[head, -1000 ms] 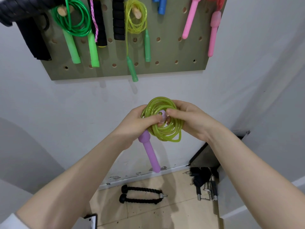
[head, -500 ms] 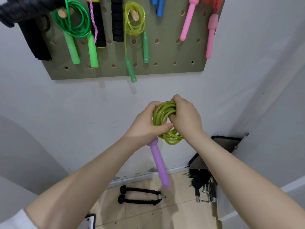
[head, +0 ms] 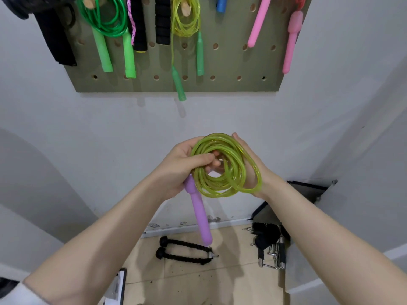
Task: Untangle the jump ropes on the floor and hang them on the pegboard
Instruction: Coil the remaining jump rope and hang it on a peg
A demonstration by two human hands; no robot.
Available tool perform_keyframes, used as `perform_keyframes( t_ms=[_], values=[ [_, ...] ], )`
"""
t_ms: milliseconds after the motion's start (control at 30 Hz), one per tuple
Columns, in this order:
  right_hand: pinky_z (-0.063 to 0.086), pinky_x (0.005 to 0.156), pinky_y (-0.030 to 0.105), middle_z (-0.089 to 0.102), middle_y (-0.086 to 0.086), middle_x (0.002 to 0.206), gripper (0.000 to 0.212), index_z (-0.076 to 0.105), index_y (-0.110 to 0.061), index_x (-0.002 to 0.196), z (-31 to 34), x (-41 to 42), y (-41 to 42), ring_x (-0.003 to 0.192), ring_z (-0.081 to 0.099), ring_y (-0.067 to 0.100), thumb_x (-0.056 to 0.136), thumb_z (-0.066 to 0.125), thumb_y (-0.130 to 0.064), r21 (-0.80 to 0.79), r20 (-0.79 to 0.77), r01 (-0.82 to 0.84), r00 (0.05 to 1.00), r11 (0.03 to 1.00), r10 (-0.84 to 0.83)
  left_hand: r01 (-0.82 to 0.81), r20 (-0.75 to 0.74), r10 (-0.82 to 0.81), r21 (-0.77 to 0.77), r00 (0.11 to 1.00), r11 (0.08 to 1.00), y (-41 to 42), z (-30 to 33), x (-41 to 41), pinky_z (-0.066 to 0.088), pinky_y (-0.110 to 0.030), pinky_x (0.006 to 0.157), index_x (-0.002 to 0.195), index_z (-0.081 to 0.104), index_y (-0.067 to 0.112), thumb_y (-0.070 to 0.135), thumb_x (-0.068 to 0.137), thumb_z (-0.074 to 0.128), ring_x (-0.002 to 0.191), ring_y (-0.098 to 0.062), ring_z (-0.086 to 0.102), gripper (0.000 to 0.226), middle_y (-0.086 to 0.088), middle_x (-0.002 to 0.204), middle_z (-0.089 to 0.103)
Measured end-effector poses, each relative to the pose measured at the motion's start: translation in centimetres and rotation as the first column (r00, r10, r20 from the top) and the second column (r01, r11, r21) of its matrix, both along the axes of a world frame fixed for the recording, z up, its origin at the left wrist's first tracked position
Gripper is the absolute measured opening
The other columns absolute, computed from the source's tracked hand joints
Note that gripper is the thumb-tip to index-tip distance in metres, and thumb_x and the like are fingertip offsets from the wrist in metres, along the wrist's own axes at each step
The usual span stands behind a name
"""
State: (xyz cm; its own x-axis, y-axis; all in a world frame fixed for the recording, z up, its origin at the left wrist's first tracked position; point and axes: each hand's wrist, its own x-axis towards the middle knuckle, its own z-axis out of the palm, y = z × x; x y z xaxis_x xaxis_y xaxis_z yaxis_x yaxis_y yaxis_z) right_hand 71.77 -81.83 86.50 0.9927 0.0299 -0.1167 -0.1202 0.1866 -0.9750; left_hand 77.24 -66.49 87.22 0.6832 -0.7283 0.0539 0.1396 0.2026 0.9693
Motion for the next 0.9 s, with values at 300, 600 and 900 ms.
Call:
perform_keyframes(
  t_ms=[300,600,900],
  values=[
    [0.049,0.085,0.025,0.07,-0.001,0.088,0.065,0.067,-0.02,0.096,-2.1,-0.2,0.8,0.087,0.065,0.011,0.084,0.026,-0.068,-0.001,-0.03,-0.136,0.99,0.991,0.136,-0.202,0.156,0.172,0.202,0.973,0.958,1.1,-1.1,-0.5,0.048,-0.014,0.058,0.098,0.063,0.016,-0.003,0.088,0.055,0.06,-0.007,0.055,0.022,-0.002,0.072,0.061],
    [0.05,0.084,0.032,0.064,-0.003,0.096,0.038,0.053,-0.023,0.117,-1.9,1.2,1.7,0.088,0.06,0.011,0.084,0.059,-0.005,-0.491,0.07,0.002,0.997,0.871,0.037,-0.232,0.146,0.185,0.459,0.972,0.858,1.9,-1.1,0.2,0.047,-0.016,0.059,0.104,0.057,0.017,0.02,0.092,0.055,0.058,-0.003,0.057,0.012,0.001,0.083,0.061],
    [0.045,0.059,0.028,0.056,0.0,0.072,0.026,0.05,-0.025,0.096,-1.0,4.8,5.0,0.061,0.052,0.014,0.079,0.061,-0.009,-0.332,0.215,0.448,0.893,0.83,-0.396,-0.313,0.126,0.287,0.321,0.949,0.894,2.9,-1.2,2.0,0.046,-0.019,0.051,0.105,0.056,0.011,0.004,0.081,0.066,0.064,-0.013,0.06,0.026,-0.002,0.077,0.065]
  ],
)
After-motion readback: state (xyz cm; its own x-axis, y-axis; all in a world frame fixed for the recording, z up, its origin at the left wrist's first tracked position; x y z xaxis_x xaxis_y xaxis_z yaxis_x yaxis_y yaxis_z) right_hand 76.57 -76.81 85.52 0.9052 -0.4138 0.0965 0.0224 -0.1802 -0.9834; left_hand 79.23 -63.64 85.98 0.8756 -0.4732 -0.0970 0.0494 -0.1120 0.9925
